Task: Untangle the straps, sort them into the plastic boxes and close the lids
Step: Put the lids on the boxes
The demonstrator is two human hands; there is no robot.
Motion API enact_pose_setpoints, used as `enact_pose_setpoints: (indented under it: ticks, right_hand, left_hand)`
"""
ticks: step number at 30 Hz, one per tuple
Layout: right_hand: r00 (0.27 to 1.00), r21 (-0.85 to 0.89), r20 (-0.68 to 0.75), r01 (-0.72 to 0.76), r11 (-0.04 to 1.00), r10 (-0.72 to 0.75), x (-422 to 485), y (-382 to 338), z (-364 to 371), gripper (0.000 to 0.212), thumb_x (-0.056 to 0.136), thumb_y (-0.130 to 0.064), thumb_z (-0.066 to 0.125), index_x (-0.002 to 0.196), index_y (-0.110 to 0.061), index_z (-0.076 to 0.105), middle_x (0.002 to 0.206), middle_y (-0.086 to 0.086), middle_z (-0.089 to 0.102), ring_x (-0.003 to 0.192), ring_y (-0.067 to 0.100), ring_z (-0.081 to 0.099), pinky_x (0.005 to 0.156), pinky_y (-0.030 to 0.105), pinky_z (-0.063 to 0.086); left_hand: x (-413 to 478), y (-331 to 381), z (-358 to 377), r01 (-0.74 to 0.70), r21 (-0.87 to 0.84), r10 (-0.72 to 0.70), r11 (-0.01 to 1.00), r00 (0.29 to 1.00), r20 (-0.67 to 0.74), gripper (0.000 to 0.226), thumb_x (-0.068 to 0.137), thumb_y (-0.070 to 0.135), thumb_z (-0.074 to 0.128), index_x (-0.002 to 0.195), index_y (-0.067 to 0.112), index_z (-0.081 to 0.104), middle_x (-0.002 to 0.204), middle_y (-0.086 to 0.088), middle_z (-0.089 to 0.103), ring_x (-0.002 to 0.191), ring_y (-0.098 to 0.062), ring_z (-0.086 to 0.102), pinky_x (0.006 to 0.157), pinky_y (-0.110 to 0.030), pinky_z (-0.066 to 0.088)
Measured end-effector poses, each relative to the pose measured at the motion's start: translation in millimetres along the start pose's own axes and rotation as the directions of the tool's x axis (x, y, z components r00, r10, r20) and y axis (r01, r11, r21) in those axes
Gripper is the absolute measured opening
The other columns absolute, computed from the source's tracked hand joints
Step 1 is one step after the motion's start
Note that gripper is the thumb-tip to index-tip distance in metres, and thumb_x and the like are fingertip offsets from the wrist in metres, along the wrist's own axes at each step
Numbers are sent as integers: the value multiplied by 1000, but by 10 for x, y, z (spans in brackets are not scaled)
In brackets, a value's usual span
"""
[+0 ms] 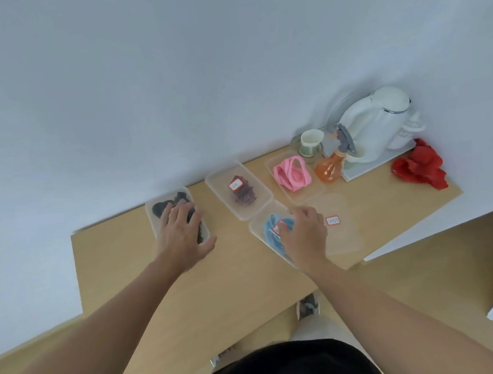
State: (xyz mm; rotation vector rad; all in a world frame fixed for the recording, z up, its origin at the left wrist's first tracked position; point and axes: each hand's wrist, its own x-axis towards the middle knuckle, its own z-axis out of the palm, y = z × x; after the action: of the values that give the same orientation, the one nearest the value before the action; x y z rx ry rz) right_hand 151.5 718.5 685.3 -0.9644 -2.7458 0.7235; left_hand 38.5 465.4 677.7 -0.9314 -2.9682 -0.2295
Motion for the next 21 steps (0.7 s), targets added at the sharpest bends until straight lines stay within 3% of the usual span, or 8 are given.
enact_pose_setpoints:
  ticks: [2, 3, 6, 9, 14, 17, 21]
  right_hand:
    - [988, -115, 152, -17, 993, 34, 194, 206, -60, 51, 89, -44, 66, 135, -24, 57, 126, 6, 56, 115, 30, 55, 94, 45, 46]
    - [972, -144, 236, 17, 989, 17, 275, 308, -60, 56, 90, -52, 62, 140, -30, 51, 123, 6, 57, 113, 29, 57, 93, 44, 47]
    - [910, -151, 406, 156, 976, -83, 380, 491, -38, 57, 93, -62, 51, 146, -41, 45, 113, 6, 55, 104, 28, 61, 87, 41, 51]
    - [877, -176, 438, 301, 937, -199, 398, 602, -68, 62, 94, -67, 45, 150, -40, 40, 112, 4, 51, 101, 26, 59, 84, 40, 52]
    - [749, -146, 598, 451, 881, -285, 381, 731, -170, 103, 77, -85, 50, 157, -34, 11, 126, 4, 42, 109, 25, 53, 79, 38, 49]
    - [733, -113, 608, 459, 881, -304, 412, 707, -145, 105, 79, -82, 53, 159, -31, 8, 131, 5, 39, 110, 28, 54, 80, 37, 48]
    - [725, -52, 617, 427, 903, -307, 426, 566, -83, 100, 87, -69, 58, 160, -22, 9, 137, 9, 37, 111, 30, 59, 86, 37, 49]
  left_hand:
    - [12, 346, 12, 11, -78, -23, 997, 989, -146, 57, 85, 57, 49, 122, 17, 66, 126, -8, 60, 114, -35, 59, 105, -46, 35]
    - [69, 543, 1, 25, -102, -39, 995, 991, -130, 51, 88, 52, 53, 125, 19, 64, 130, -7, 59, 114, -34, 59, 101, -46, 39]
    - [364, 1063, -17, 22, -66, -20, 998, 999, 29, 62, 94, 50, 58, 150, 29, 42, 161, -7, 34, 144, -31, 37, 112, -48, 36]
    - [608, 1276, 46, 31, 69, -44, 997, 980, 196, 66, 102, 53, 45, 160, 36, 19, 170, -1, 12, 154, -25, 19, 121, -44, 23]
    - [509, 1134, 204, 166, 116, -187, 979, 961, 205, 55, 104, 25, 52, 156, 31, 34, 163, -3, 33, 145, -29, 37, 112, -45, 39]
    - [408, 1005, 180, 227, 164, -255, 960, 951, 176, 54, 100, 20, 59, 152, 26, 43, 158, -6, 42, 138, -29, 48, 106, -45, 45]
    - [276, 866, 142, 238, 151, -259, 960, 956, 138, 54, 93, 12, 67, 144, 22, 54, 148, -7, 52, 126, -30, 58, 108, -46, 42]
